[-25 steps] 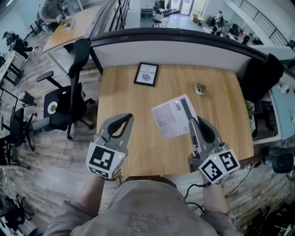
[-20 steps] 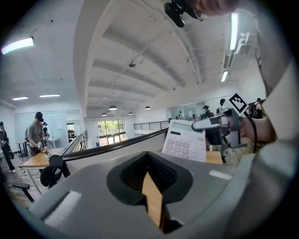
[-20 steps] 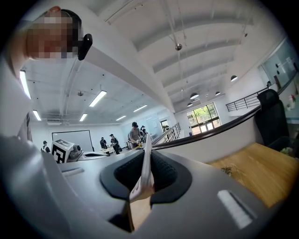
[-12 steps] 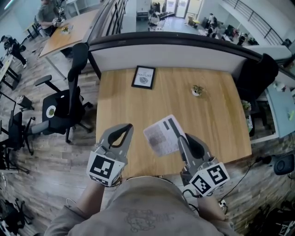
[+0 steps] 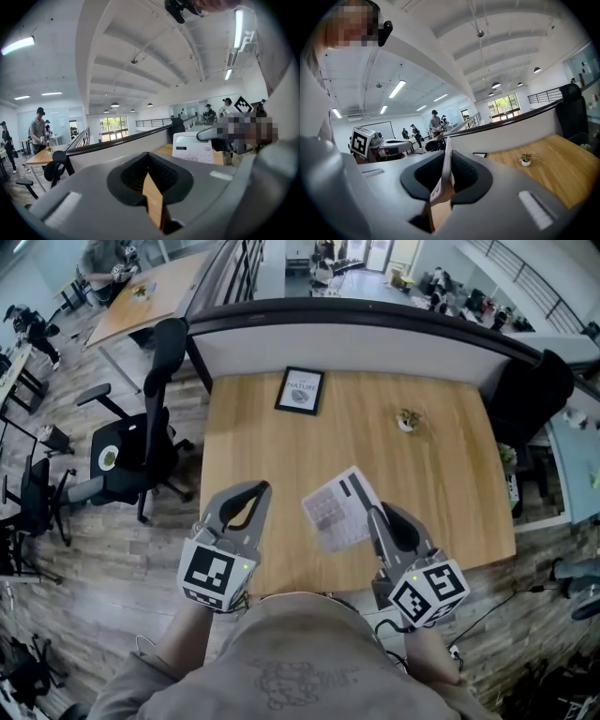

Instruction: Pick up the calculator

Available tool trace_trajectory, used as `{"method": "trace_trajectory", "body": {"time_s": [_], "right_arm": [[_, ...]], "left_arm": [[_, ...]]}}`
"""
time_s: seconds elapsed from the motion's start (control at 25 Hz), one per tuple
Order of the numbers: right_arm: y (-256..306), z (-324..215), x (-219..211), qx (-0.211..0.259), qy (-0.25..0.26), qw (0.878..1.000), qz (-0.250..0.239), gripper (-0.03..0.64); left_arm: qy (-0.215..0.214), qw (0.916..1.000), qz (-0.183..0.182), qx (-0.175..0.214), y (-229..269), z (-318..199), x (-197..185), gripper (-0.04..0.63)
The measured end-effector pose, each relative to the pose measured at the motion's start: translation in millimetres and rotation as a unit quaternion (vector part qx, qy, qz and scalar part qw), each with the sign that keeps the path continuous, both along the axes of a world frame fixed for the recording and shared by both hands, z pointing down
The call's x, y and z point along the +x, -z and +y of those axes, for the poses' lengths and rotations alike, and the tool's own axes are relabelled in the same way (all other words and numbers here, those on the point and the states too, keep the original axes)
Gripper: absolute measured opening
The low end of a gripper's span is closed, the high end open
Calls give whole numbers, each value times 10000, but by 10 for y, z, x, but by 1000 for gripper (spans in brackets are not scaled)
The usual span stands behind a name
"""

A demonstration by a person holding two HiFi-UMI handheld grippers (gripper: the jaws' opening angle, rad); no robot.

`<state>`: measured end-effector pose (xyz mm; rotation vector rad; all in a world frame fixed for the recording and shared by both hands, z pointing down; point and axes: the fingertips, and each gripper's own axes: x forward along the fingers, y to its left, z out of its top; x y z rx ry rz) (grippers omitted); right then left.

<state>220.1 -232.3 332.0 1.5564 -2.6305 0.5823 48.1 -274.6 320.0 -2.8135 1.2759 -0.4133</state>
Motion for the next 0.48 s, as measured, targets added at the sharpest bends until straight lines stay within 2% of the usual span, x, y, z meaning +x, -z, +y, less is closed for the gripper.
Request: {"method": "trace_trajectory", "body": {"time_s": [0.48], "right_arm": [[33, 78, 41, 8, 40, 10000, -50, 52]], "left_arm": [[-58, 10000, -61, -23, -14, 95, 43, 2]]}}
